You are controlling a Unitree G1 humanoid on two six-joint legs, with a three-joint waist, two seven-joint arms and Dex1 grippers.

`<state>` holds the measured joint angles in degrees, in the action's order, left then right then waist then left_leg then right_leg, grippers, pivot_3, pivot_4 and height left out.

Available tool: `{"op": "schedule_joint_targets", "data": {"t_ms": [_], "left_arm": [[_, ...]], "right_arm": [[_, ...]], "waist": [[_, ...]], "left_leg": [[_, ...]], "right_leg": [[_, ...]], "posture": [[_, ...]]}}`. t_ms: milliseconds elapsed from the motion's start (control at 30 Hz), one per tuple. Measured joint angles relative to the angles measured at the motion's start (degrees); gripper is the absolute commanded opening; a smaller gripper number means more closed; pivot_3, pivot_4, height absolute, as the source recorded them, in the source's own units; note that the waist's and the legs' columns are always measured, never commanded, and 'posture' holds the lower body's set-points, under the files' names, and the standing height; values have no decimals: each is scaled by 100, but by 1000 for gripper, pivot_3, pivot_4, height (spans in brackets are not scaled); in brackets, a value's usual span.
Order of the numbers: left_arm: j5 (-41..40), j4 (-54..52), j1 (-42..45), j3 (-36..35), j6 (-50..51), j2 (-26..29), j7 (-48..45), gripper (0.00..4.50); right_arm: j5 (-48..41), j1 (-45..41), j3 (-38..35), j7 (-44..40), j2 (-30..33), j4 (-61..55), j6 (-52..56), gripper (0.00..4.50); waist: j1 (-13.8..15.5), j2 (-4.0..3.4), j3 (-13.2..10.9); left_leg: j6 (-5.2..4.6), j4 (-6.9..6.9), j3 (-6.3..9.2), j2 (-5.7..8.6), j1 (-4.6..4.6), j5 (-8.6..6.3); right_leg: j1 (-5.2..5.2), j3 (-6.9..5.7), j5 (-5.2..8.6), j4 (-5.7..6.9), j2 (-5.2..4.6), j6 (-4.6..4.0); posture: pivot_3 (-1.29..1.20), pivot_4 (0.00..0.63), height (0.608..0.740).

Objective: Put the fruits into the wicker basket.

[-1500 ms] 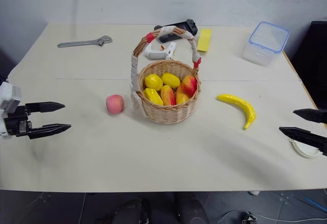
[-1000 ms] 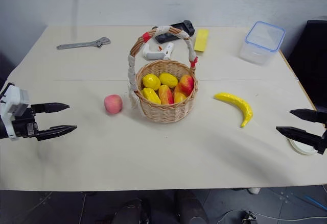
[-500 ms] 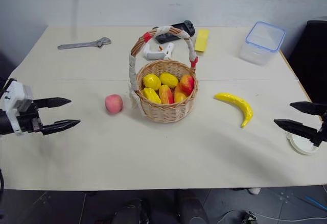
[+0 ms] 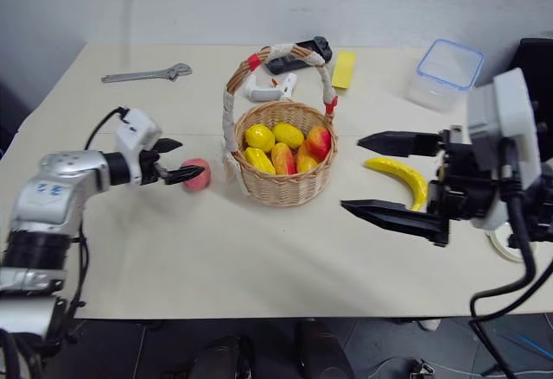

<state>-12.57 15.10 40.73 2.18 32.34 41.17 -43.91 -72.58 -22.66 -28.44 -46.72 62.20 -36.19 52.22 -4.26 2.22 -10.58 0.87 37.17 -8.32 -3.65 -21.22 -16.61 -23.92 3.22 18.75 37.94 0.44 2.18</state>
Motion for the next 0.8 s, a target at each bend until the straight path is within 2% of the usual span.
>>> {"op": "schedule_joint_targets", "data": {"t_ms": [267, 367, 433, 500, 800], "left_arm": [[872, 1168, 398, 718, -692, -182, -121, 4500], [979, 1301, 446, 758, -855, -238, -214, 3894], [985, 1330, 470, 758, -892, -297, -258, 3249], [1003, 1332, 469, 757, -943, -307, -310, 2810], [765, 1110, 550, 218, -819, -49, -589, 2712]], "right_arm": [[-187, -163, 148, 412, 69, -9, 12, 4473], [-76, -149, 167, 421, 72, 31, 2, 4500], [22, -135, 170, 422, 72, 45, -7, 4500], [120, -101, 171, 422, 72, 50, -47, 4500], [403, 312, 125, 417, 70, 77, -102, 4500]], "waist": [[17, 0, 0], [35, 0, 0], [56, 0, 0], [73, 0, 0], [112, 0, 0]], "left_leg": [[0, -4, -8, -4, -8, 0], [-1, 1, -7, -4, -8, 0], [-3, 3, -8, -4, -8, 2], [-2, 3, -7, -5, -7, 2], [-3, 5, -7, -5, -10, 3]], "right_leg": [[-10, 1, 4, -6, -1, -3], [-9, 1, 4, -1, -2, -3], [-9, 1, 4, 1, -3, -3], [-9, 1, 4, 3, -2, -3], [-10, 0, 4, 4, -2, -2]], "posture": [[0, 150, 740], [0, 150, 740], [0, 150, 740], [0, 150, 740], [0, 150, 740]]}}
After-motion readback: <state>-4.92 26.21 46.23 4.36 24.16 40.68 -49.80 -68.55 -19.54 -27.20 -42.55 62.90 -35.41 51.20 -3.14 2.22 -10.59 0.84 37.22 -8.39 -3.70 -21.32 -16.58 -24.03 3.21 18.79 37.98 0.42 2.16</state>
